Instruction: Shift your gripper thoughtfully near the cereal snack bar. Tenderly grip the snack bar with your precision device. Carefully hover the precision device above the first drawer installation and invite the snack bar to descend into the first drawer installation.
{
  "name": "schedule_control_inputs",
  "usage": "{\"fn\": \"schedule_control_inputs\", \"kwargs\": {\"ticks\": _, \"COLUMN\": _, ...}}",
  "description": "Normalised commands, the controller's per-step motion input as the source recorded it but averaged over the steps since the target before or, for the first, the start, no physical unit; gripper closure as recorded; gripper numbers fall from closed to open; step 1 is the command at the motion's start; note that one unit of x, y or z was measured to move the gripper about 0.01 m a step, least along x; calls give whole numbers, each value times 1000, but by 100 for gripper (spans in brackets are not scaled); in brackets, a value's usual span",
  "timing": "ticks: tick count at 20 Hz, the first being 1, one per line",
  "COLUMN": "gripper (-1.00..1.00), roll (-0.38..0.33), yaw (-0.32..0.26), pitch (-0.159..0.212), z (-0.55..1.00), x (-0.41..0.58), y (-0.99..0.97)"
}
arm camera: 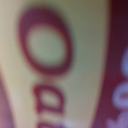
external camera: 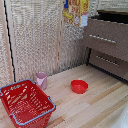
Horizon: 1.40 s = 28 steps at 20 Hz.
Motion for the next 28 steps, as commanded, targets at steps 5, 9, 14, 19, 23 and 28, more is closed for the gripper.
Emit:
{"fn": "schedule_control_inputs", "kwargs": {"ticks": 5, "gripper": 100, "roll": 29, "yaw": 40, "pitch": 0, "z": 686, "x": 0, "y": -956}}
{"fn": "schedule_control_inputs", "kwargs": {"ticks": 9, "gripper": 100, "roll": 28, "yaw": 38, "pitch": 0, "z": 661, "x": 4, "y": -972}}
{"fn": "schedule_control_inputs", "kwargs": {"ticks": 14, "gripper": 100, "roll": 45, "yaw": 61, "pitch": 0, "z": 570, "x": 65, "y": -928}}
{"fn": "schedule_control_inputs", "kwargs": {"ticks": 19, "gripper": 100, "roll": 46, "yaw": 27, "pitch": 0, "z": 612, "x": 147, "y": -954}}
{"fn": "schedule_control_inputs", "kwargs": {"ticks": 23, "gripper": 100, "roll": 33, "yaw": 9, "pitch": 6, "z": 601, "x": 126, "y": -989}}
{"fn": "schedule_control_inputs", "kwargs": {"ticks": 28, "gripper": 100, "roll": 7, "yaw": -15, "pitch": 58, "z": 521, "x": 289, "y": -993}}
